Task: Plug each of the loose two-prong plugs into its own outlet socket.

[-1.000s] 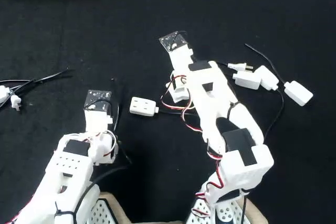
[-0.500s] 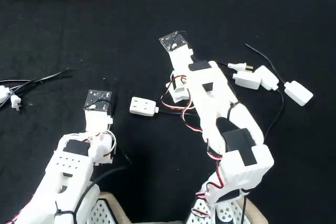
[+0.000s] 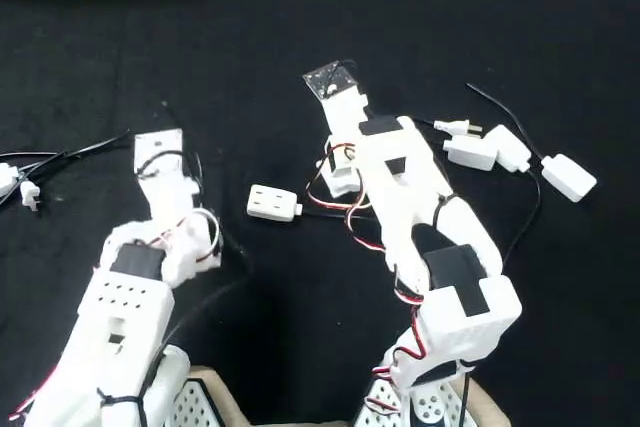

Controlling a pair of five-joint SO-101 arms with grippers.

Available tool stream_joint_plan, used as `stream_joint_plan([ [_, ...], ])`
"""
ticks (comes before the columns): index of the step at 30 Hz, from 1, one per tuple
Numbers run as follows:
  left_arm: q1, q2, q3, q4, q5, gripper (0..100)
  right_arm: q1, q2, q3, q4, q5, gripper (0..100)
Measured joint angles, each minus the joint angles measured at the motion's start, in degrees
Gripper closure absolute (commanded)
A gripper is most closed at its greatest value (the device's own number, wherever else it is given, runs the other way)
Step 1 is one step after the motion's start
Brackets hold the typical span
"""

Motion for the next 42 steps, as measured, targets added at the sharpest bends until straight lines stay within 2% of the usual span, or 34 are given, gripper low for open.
stream_joint_plan([
  [3, 0.0, 0.0, -3.25, 0.0, 4.48, 97, 0.0, 0.0, 0.0, 0.79, 0.0, 81.0],
  [6, 0.0, 0.0, -7.03, 0.09, 10.37, 97, 0.0, 0.0, 0.0, 0.97, 0.0, 94.9],
  [9, 0.0, 0.0, -10.55, 0.09, 16.62, 97, 0.0, 0.0, 0.0, 0.97, 0.0, 93.7],
  [13, 0.0, -4.22, -12.92, 0.09, 21.19, 97, 0.0, 0.0, 0.0, 0.97, 0.0, 97.9],
  [19, 0.53, -22.42, -12.66, 0.09, 23.12, 97, 0.0, 0.0, 0.0, 1.76, 0.09, 98.6],
  [22, 0.53, -33.41, -8.62, 0.09, 23.47, 97, 0.0, -2.2, 0.0, 3.78, 0.09, 98.6],
  [26, 0.53, -44.75, -2.11, 0.09, 25.58, 97, -2.11, -10.11, 2.2, 3.52, 0.0, 98.6],
  [30, 0.53, -50.81, 1.41, 0.09, 30.51, 97, -11.08, -21.8, 12.04, -1.67, 0.0, 98.6],
  [34, 0.53, -51.52, 1.85, 0.18, 32.0, 97, -18.64, -37.89, 25.58, -10.81, 0.35, 98.6],
  [38, 0.62, -51.6, 1.85, 2.55, 32.26, 97, -20.22, -53.98, 38.42, -19.25, 1.23, 98.6],
  [42, 0.88, -51.52, 1.85, 3.52, 32.26, 97, -21.54, -66.37, 45.54, -22.15, 1.32, 98.6],
])
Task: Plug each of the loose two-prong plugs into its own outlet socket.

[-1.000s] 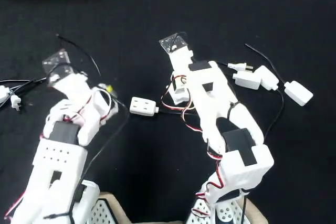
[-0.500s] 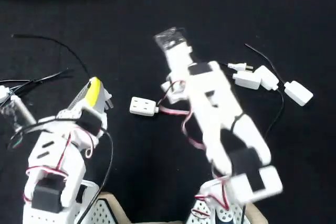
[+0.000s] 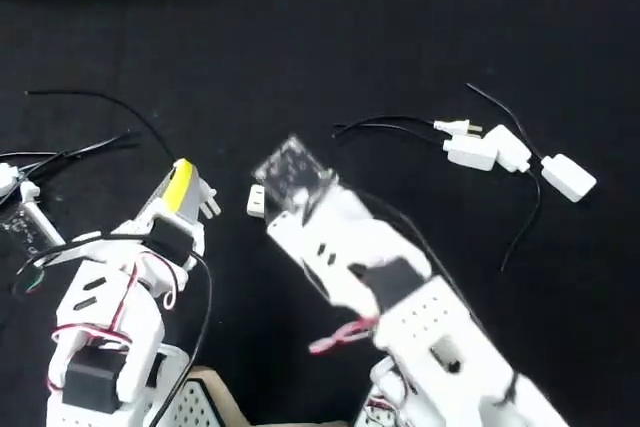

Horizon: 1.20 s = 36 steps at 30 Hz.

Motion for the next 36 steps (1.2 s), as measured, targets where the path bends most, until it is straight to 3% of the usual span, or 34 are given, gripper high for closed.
stream_joint_plan([
  [4, 1.85, 0.0, 0.0, 0.35, 0.0, 97, -5.89, -8.62, 4.48, -0.7, 0.0, 98.6],
  [11, 5.19, 0.0, 0.0, 0.35, 0.0, 97, -6.42, -19.25, 9.67, -1.32, -2.64, 98.6],
  [19, 6.15, 0.0, 0.0, 1.14, 0.0, 97, -7.82, -33.23, 10.37, 7.38, -13.63, 98.6],
  [28, 6.15, 0.0, 0.0, 1.14, 0.0, 97, -18.02, -42.73, 12.31, 10.2, -13.63, 98.6],
  [36, 9.76, 0.0, 0.0, 1.14, 0.0, 97, -18.46, -43.52, 12.31, 10.2, -13.63, 98.6],
])
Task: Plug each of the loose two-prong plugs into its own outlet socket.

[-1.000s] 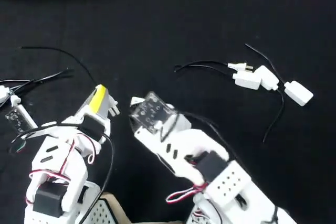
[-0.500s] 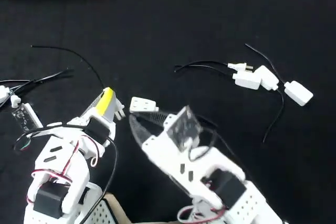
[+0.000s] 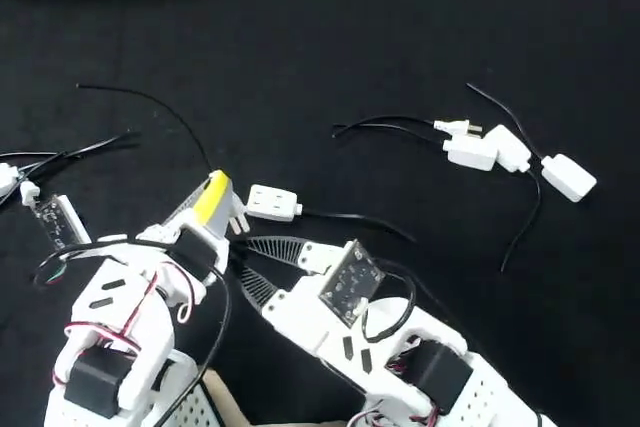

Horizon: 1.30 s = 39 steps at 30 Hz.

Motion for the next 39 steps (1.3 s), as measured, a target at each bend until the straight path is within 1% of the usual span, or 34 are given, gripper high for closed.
stream_joint_plan([
  [5, 0.18, 0.0, 0.0, 0.62, 0.0, 97, 1.76, 0.0, 0.0, 0.0, 0.0, 98.6],
  [9, 0.18, 0.0, -1.32, 4.4, 0.0, 97, 2.11, -0.09, 0.0, 0.0, 0.0, 98.6],
  [13, 0.18, -0.26, -4.4, 8.18, 0.0, 97, 4.22, -0.09, 0.0, 0.09, 0.0, 98.6],
  [20, 0.18, -0.18, -5.27, 8.62, -0.26, 97, 4.66, -0.09, 0.7, 0.26, 0.0, 98.6],
  [23, -0.53, -0.26, -3.6, 6.24, -0.26, 97, 4.66, -0.09, 0.7, 1.49, 0.0, 98.6],
  [27, -2.37, 0.0, 2.99, -2.2, 0.0, 97, 3.16, -0.09, 0.7, 2.29, 0.0, 98.6],
  [30, -1.76, 0.0, 3.34, -3.34, 0.0, 97, 2.02, -0.09, 0.7, 2.29, 0.0, 98.6],
  [32, 0.44, -0.26, 3.25, -2.11, 0.0, 97, 1.93, -0.09, 0.7, 2.29, 0.0, 98.6],
  [36, 1.76, 0.0, 0.62, 2.73, -0.09, 97, 1.93, -0.09, 0.7, 2.29, 0.0, 98.6],
  [39, 3.25, -0.09, -1.85, 5.8, -1.58, 97, 3.16, -0.09, 0.7, 2.29, -0.18, 98.6],
])
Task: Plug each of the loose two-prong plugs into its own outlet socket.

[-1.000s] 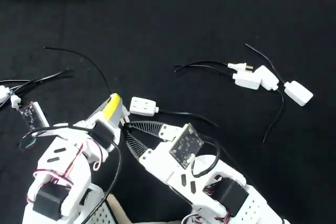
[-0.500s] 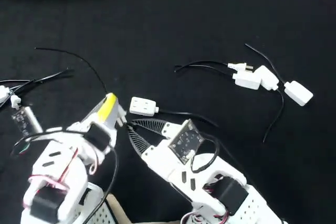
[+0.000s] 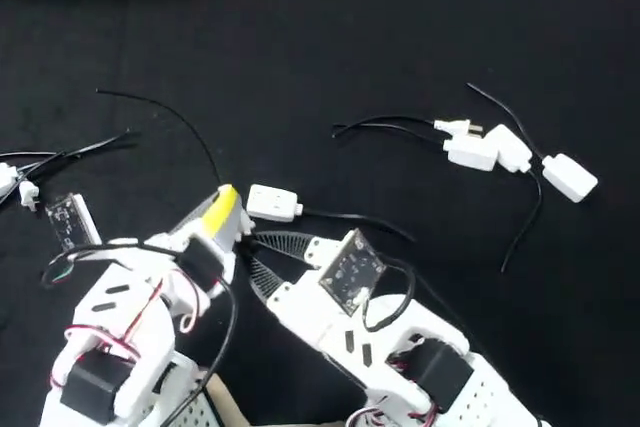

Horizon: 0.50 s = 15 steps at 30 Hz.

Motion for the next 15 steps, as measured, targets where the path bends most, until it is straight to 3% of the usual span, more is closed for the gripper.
stream_joint_plan([
  [15, 0.88, 0.09, -5.1, 4.48, -2.99, 97, 1.05, -0.79, 0.0, -0.09, 0.26, 98.6],
])
